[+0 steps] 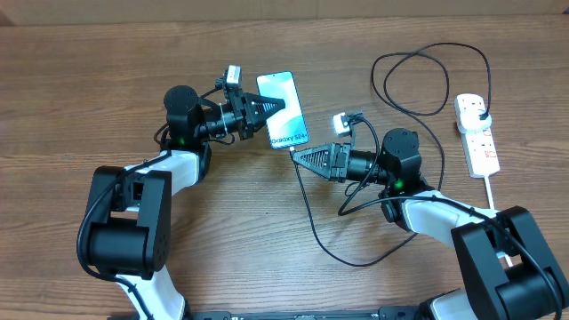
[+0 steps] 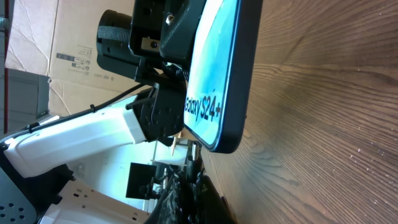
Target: Plug charger to phone and switch on socket
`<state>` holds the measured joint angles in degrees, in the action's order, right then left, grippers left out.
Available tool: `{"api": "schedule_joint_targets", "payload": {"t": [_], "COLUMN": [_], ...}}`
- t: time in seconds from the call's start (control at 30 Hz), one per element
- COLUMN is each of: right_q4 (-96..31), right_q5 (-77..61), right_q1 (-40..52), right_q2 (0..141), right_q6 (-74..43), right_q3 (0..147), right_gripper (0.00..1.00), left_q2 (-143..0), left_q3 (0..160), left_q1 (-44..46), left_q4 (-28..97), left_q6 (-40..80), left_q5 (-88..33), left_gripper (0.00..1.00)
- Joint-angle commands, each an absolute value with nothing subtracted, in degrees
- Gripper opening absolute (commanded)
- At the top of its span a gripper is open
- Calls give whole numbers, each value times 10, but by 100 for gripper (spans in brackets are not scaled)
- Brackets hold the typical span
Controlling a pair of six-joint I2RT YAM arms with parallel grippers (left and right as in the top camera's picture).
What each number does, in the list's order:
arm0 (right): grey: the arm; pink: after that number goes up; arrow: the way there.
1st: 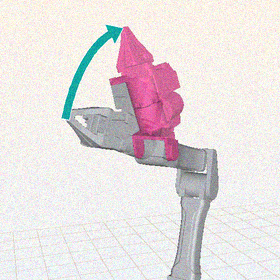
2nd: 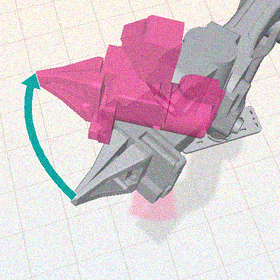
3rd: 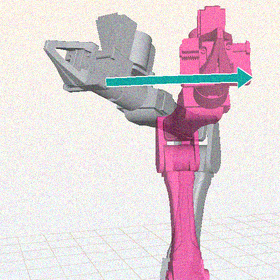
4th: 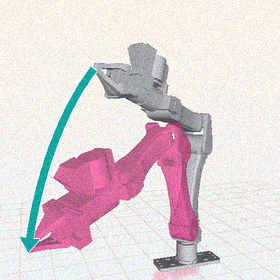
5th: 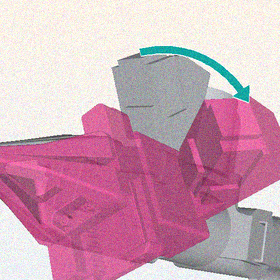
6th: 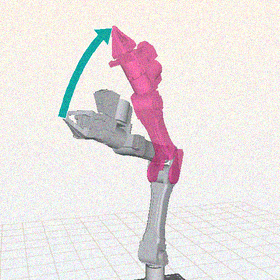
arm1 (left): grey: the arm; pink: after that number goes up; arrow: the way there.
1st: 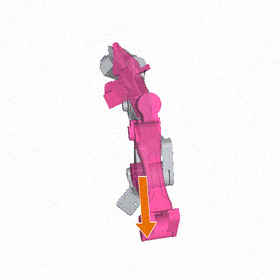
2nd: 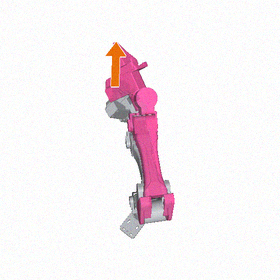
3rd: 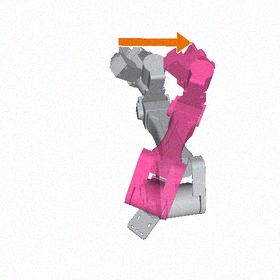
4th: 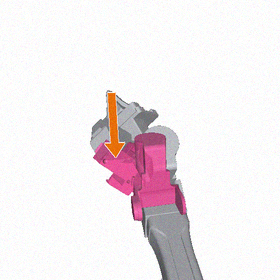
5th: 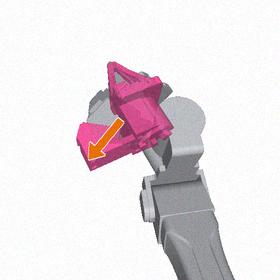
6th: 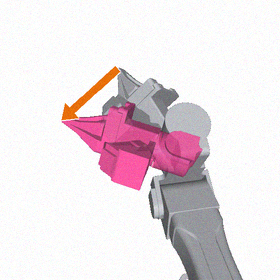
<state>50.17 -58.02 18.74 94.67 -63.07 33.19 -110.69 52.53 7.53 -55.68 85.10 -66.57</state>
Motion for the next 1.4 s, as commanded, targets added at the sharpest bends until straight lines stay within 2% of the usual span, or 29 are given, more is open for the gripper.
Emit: {"api": "schedule_joint_targets", "payload": {"t": [0.0, 1.37], "right_q4": [508, 500], "right_q5": [-571, -548], "right_q1": [183, 183], "right_q2": [947, 947], "right_q6": [-637, -637], "right_q3": [331, 331], "right_gripper": [4, 4], "left_q2": [-1105, -1105], "left_q3": [524, 524], "left_q1": [80, 84], "left_q4": [-562, -562], "left_q6": [834, 827], "left_q5": [-665, -674], "left_gripper": [4, 4]}}
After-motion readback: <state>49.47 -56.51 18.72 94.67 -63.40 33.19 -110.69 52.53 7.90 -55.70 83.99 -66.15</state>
